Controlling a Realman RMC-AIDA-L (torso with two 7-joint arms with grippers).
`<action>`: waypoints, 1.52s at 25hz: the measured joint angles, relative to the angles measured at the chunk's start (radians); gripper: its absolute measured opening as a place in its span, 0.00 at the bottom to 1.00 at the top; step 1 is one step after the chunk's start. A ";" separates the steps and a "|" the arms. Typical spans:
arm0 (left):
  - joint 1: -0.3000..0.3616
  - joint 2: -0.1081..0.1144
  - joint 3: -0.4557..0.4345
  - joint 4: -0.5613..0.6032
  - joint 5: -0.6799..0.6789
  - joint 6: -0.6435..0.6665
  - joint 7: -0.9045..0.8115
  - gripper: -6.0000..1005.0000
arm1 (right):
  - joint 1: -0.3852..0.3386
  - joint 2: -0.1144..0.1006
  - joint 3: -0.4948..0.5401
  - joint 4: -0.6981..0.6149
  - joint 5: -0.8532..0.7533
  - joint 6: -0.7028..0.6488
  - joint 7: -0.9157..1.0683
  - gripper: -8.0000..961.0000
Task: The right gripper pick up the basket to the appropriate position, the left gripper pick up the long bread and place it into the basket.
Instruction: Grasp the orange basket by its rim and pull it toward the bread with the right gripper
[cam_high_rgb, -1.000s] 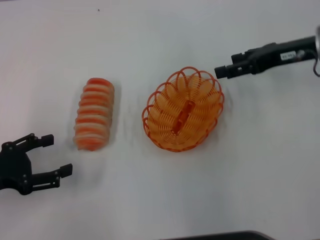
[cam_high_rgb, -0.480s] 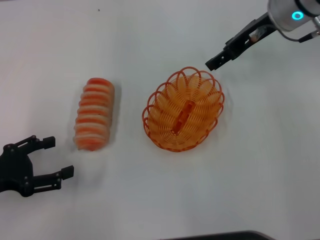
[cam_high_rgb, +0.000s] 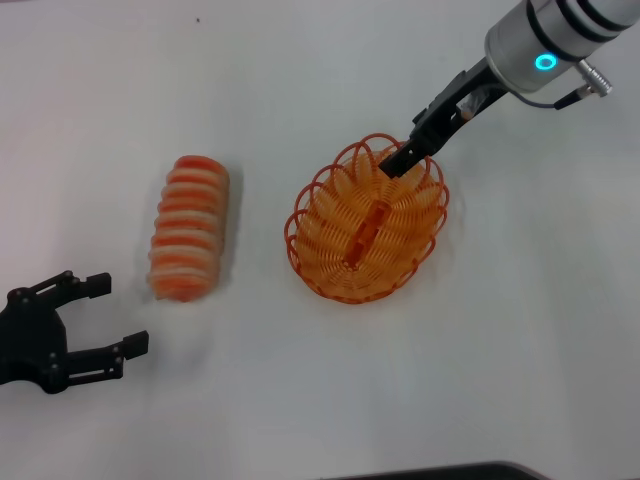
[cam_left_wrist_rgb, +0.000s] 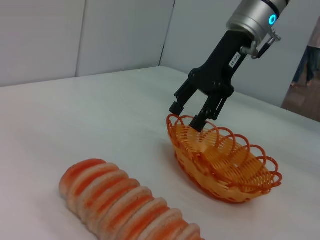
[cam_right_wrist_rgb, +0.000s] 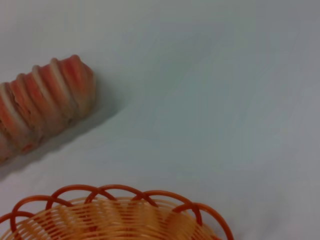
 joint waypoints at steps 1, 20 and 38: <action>0.000 0.000 0.000 0.000 0.000 0.000 0.000 0.93 | 0.002 -0.001 -0.007 0.011 0.000 0.010 0.000 0.91; 0.003 -0.002 -0.001 0.000 0.000 -0.002 0.004 0.93 | 0.019 -0.009 -0.049 0.096 0.031 0.070 0.018 0.78; -0.001 -0.002 -0.007 0.000 -0.006 0.006 0.006 0.93 | 0.005 -0.018 0.060 0.097 0.077 0.010 0.013 0.13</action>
